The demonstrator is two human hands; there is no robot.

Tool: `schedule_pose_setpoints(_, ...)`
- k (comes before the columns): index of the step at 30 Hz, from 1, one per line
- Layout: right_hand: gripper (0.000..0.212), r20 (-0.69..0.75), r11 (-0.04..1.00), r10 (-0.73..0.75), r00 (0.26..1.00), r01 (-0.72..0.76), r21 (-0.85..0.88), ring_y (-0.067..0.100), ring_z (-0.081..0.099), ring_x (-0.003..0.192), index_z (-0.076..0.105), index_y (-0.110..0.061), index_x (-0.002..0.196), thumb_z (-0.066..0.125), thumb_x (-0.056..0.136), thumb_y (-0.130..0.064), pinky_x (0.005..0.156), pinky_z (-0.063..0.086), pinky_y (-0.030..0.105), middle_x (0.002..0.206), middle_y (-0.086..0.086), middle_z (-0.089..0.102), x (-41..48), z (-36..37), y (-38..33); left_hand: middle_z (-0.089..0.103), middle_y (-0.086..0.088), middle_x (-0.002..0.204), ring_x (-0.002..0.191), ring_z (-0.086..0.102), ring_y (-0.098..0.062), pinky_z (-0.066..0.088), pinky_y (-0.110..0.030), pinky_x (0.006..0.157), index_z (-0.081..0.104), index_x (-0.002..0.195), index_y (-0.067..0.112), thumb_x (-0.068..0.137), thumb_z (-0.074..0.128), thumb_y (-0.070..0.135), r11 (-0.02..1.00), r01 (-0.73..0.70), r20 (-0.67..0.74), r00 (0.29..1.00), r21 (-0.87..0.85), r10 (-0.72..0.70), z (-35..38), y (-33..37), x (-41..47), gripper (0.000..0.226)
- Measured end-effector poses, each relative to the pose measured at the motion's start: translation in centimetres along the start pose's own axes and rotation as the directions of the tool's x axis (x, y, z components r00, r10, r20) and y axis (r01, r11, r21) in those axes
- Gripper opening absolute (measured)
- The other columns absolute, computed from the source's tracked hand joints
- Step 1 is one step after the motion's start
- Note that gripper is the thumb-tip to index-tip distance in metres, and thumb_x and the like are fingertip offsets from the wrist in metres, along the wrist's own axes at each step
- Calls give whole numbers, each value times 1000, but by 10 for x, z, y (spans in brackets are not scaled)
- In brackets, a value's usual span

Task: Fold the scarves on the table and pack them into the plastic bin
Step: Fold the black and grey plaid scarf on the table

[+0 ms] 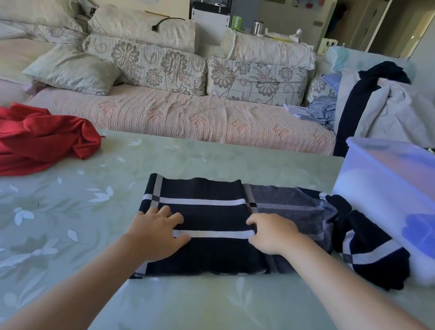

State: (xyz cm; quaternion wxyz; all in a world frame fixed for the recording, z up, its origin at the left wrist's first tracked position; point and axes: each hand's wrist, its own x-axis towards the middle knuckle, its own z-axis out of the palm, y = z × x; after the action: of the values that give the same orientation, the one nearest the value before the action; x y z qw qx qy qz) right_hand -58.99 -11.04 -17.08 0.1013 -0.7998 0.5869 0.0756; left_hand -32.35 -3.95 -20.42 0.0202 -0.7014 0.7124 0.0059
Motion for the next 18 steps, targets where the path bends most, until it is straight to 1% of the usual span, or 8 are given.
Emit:
schedule_pose_setpoints(2, 44, -139, 999, -14, 990, 10, -32, 22, 54, 118, 50, -31, 138, 52, 94, -31, 92, 47, 37, 135, -4, 52, 9, -1, -6, 51, 3, 127, 121, 46, -22, 39, -38, 101, 50, 126, 29, 97, 30, 56, 999, 13, -53, 999, -42, -15, -2, -2, 9, 44)
schedule_pose_setpoints(4, 42, -275, 999, -46, 960, 39, -29, 24, 50, 119, 49, -28, 139, 48, 97, -35, 93, 46, 39, 134, 1, 48, 22, 2, -13, 55, 1, 118, 113, 50, -23, 39, -36, 97, 54, 115, 23, 100, 32, 43, 995, 19, -173, 984, -96, -35, 1, -4, 24, 33)
schedule_pose_setpoints(6, 46, -338, 994, -106, 935, 88, -67, 25, 43, 129, 44, -25, 144, 42, 100, -37, 103, 41, 41, 143, 4, 42, 40, 12, -19, 55, 1, 120, 114, 49, -24, 39, -38, 97, 54, 118, 20, 101, 34, 36, 986, 19, -268, 961, -163, -63, 7, -7, 41, 31)
schedule_pose_setpoints(7, 49, -338, 990, -137, 931, 117, -78, 26, 37, 137, 40, -24, 148, 41, 101, -39, 109, 35, 42, 151, 5, 36, 48, 16, -21, 53, 0, 127, 119, 47, -24, 39, -39, 99, 53, 125, 19, 101, 34, 36, 981, 15, -286, 956, -193, -71, 10, -8, 48, 34)
schedule_pose_setpoints(9, 58, -287, 981, -192, 939, 176, -79, 26, 16, 150, 27, -21, 155, 37, 103, -44, 119, 23, 45, 164, 7, 15, 64, 25, -22, 41, 0, 148, 137, 34, -23, 30, -41, 112, 42, 142, 20, 101, 33, 43, 979, 29, -251, 965, -200, -79, 16, -12, 59, 48)
schedule_pose_setpoints(12, 68, -214, 972, -233, 949, 222, -75, 22, -4, 154, 10, -20, 159, 31, 103, -52, 124, 9, 45, 167, 5, -7, 86, 31, -18, 10, 0, 164, 151, 2, -20, 2, -44, 122, 16, 156, 26, 98, 24, 59, 989, 77, -118, 989, -125, -91, 28, -28, 70, 67)
schedule_pose_setpoints(14, 71, -189, 971, -237, 953, 229, -64, 20, -7, 154, 4, -22, 160, 28, 102, -56, 124, 4, 45, 167, 4, -10, 101, 28, -16, -1, 4, 164, 151, -9, -16, -8, -44, 121, 6, 157, 31, 95, 19, 67, 987, 94, -27, 995, -128, -98, 30, -41, 76, 72)
schedule_pose_setpoints(18, 72, -124, 981, -193, 973, 194, 2, 16, -11, 153, -2, -25, 160, 22, 101, -60, 124, 0, 45, 167, 0, -12, 123, 31, -7, -12, 4, 163, 149, -17, -14, -10, -45, 120, 0, 156, 35, 92, 16, 71, 985, 101, 25, 995, -137, -99, 31, -51, 87, 76)
